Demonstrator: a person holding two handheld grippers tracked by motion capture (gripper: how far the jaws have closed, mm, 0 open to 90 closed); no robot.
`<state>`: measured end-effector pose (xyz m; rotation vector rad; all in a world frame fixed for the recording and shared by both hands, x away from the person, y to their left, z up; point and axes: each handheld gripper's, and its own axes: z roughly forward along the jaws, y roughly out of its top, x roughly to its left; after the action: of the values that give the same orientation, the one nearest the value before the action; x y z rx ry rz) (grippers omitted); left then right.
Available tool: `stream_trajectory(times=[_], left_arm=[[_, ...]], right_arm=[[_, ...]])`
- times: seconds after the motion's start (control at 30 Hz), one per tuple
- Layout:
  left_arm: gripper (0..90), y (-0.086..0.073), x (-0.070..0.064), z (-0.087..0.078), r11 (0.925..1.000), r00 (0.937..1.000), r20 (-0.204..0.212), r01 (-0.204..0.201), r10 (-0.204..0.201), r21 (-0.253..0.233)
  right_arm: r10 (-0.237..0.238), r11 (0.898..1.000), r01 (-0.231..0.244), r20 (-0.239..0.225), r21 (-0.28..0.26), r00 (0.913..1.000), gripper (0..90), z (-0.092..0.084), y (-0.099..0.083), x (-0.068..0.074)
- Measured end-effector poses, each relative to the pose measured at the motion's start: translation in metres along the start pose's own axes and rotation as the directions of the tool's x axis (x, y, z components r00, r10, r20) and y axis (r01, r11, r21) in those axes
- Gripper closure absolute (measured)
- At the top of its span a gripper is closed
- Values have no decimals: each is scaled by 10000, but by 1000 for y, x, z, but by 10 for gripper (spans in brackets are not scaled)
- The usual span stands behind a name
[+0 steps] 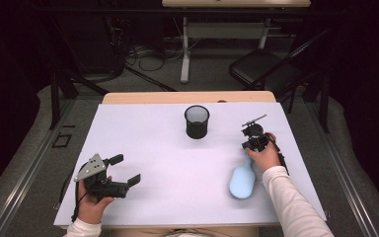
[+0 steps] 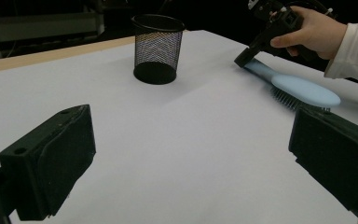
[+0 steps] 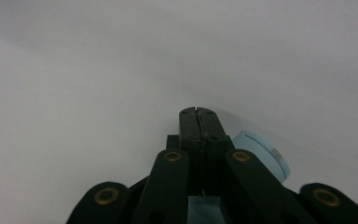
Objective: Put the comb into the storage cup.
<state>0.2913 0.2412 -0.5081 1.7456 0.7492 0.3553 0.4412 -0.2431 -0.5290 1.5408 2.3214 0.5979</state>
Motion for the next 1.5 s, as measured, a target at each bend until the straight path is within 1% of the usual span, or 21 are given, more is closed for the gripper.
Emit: stream_trajectory(times=[0.1,0.13,0.23,0.27,0.3,0.47,0.53,0.77,0.93,1.0,1.1,1.3,1.37,1.4,1.5], left_arm=[[4,0,0,0,10000,10000,13,17,-16,-56],[4,0,0,0,10000,10000,17,17,-17,-59],[4,0,-1,0,10000,10000,-36,-6,6,-26],[4,0,-1,0,10000,10000,-36,-6,6,-26],[4,0,-1,0,10000,10000,-32,-23,23,-9],[4,0,-1,1,10000,10000,-45,-13,13,-2],[4,0,-1,1,10000,10000,-54,7,-7,-5],[4,0,-1,1,10000,10000,-19,3,-3,-46],[4,0,-1,1,10000,10000,14,13,-13,7],[4,0,-2,2,10000,10000,-63,30,-30,6],[4,0,-2,2,10000,10000,-50,2,-2,13],[5,0,-2,2,10000,9999,-102,18,-18,76],[5,0,-2,1,10000,10000,-98,17,-17,67],[5,0,-2,1,10000,9999,-101,10,-9,65],[5,0,-2,1,10000,9999,-106,17,-17,73]], right_arm=[[59,10000,-59,86,51,9999,900,-3,-4,-6],[123,9999,-123,12,29,9999,900,-3,-6,-7],[275,9996,-275,39,0,9996,900,-6,-11,-13],[275,9996,-275,39,0,9996,900,-6,-11,-13],[303,9995,-303,46,57,9995,900,-9,-15,-17],[416,9991,-416,76,-2,9991,900,-14,-23,-24],[450,9990,-450,101,56,9989,900,-16,-27,-26],[499,9987,-501,148,128,9986,900,-23,-40,-30],[639,9979,-639,36,-52,9979,900,-32,-52,-33],[630,9980,-630,41,-80,9980,900,-35,-56,-34],[642,9978,-641,37,-144,9979,900,-38,-63,-35],[875,9961,-876,-135,-106,9961,900,-46,-76,-38],[849,9963,-851,-108,-112,9963,900,-49,-80,-39],[879,9960,-882,-168,-154,9960,900,-50,-82,-40],[975,9952,-977,-264,-57,9949,900,-54,-89,-40]])
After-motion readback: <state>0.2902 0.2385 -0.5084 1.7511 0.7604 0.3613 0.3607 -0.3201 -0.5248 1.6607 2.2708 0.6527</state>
